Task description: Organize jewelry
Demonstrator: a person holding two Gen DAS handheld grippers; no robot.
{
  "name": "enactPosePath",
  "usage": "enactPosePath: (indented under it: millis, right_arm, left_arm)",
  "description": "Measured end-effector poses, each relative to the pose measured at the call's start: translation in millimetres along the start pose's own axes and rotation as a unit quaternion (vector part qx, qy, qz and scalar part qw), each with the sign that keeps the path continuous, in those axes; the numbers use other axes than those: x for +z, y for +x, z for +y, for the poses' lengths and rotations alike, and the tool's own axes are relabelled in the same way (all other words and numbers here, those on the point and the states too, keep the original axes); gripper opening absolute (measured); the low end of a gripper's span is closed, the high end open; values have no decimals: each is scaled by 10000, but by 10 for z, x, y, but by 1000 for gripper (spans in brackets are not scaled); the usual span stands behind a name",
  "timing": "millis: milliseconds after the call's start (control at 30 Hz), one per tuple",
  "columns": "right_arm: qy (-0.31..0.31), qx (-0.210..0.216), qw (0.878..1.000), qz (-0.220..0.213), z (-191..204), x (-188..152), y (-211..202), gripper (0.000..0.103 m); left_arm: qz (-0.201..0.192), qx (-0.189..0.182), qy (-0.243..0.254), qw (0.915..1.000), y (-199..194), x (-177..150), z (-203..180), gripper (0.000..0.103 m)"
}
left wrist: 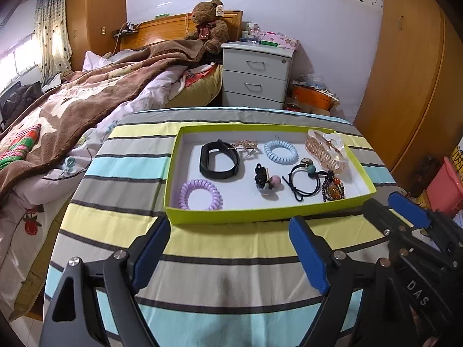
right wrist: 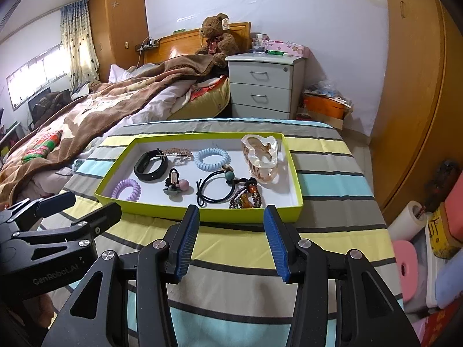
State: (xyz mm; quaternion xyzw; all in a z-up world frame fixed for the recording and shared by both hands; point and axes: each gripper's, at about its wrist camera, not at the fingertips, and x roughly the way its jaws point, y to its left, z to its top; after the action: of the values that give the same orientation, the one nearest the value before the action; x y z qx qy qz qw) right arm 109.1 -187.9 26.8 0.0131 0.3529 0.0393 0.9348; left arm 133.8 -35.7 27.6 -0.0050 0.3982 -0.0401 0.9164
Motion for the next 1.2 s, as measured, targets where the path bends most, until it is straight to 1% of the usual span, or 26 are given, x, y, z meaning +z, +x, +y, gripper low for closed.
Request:
enactPosePath:
  millis: [133, 233, 333, 467, 567, 667, 700, 767, 800, 1200]
  right_arm:
    - [2, 0, 10000, 1, 19, -15, -8, 47]
    - [-1, 5, 10000, -2, 26, -30, -23, 47]
    - [3, 10, 10000, -17, 35, -38, -52, 47]
    - [8, 15, 10000, -14, 35, -39, -52, 47]
    - [-5, 8, 10000, -27, 44, -40, -63, 47]
    - [4, 19, 10000, -24, 41, -40, -59, 47]
    - [5, 23, 10000, -33, 43, -39, -67, 47]
    - [6, 18, 10000, -33, 45, -42, -76, 47]
    - [7, 23, 10000, -37, 46, -42, -78, 47]
    - [-3, 63, 9999, -81, 72, -19, -133, 47]
  left_arm:
    - [-61, 98, -76, 9999, -33, -31, 18, 85]
    - [-86, 274, -27, 9996, -52, -34, 18, 85]
    - [-138, 210, -106, 9996, -75, -46, 42, 85]
    - [-99, 35, -239, 9997, -74, -64, 76, 85]
    - [-144, 102, -189, 9997, -89, -74, 58, 85]
    - [-172, 323, -66, 9993, -93, -78, 22, 85]
    - [-184, 338, -52, 9992, -97, -79, 17, 85]
    - [-173, 119, -140, 9997, -104, -78, 35, 85]
    - [-151, 67, -198, 9997, -103, -77, 48, 85]
    - [-207, 198, -289, 9992, -160, -77, 89, 85]
